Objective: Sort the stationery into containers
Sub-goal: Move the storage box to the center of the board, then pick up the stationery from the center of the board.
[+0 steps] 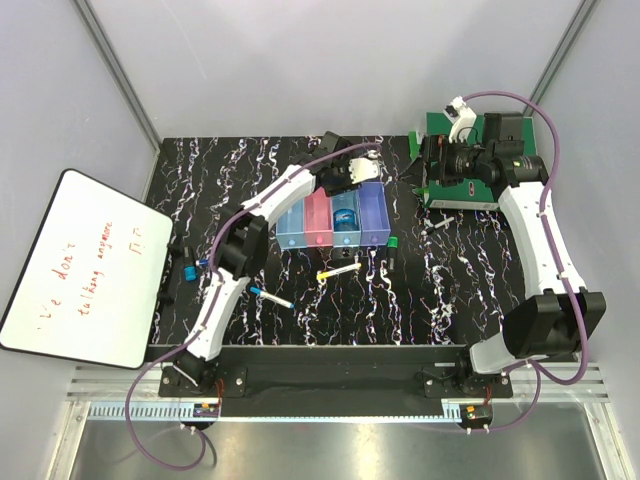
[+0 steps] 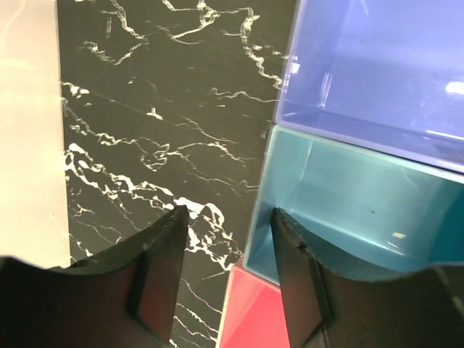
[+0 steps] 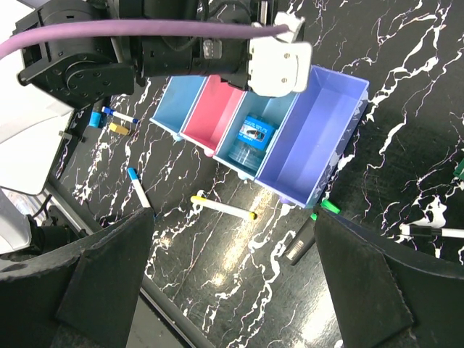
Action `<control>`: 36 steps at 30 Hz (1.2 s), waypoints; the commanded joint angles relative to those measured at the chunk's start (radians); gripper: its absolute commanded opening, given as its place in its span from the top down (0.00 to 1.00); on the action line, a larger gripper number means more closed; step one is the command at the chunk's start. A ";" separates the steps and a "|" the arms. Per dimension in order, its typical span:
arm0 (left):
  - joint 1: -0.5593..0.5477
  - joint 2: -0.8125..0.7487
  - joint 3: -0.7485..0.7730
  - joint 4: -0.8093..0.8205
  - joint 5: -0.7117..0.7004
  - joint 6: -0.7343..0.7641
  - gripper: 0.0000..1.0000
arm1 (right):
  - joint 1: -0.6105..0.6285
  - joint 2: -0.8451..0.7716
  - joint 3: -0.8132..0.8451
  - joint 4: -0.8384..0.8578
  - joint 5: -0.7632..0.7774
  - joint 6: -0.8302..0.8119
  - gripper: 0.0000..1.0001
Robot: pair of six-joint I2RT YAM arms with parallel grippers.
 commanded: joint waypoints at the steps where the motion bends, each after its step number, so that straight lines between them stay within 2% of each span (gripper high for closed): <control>1: 0.028 -0.123 -0.044 0.101 -0.017 -0.037 0.45 | 0.006 -0.047 -0.004 0.024 0.013 -0.008 0.00; 6: 0.029 -0.334 -0.205 0.101 -0.008 -0.060 0.43 | 0.008 -0.056 -0.003 0.010 0.016 -0.011 0.00; 13: 0.050 -0.660 -0.597 0.075 -0.040 -0.005 0.39 | 0.006 -0.075 0.014 0.006 0.016 -0.037 0.00; 19: 0.127 -0.824 -0.889 0.051 -0.034 0.081 0.40 | 0.006 -0.090 0.011 0.006 0.012 -0.040 0.00; 24: 0.221 -0.967 -1.128 0.040 0.086 0.263 0.40 | 0.006 -0.112 0.000 -0.001 0.018 -0.057 0.00; 28: 0.308 -1.025 -1.214 -0.003 0.194 0.418 0.40 | 0.006 -0.112 -0.004 -0.002 0.016 -0.054 0.00; 32: 0.379 -1.016 -1.165 -0.182 0.361 0.487 0.39 | 0.006 -0.110 0.003 -0.014 0.019 -0.059 0.00; 36: 0.413 -1.008 -1.147 -0.293 0.425 0.544 0.39 | 0.006 -0.110 0.005 -0.025 0.024 -0.063 0.00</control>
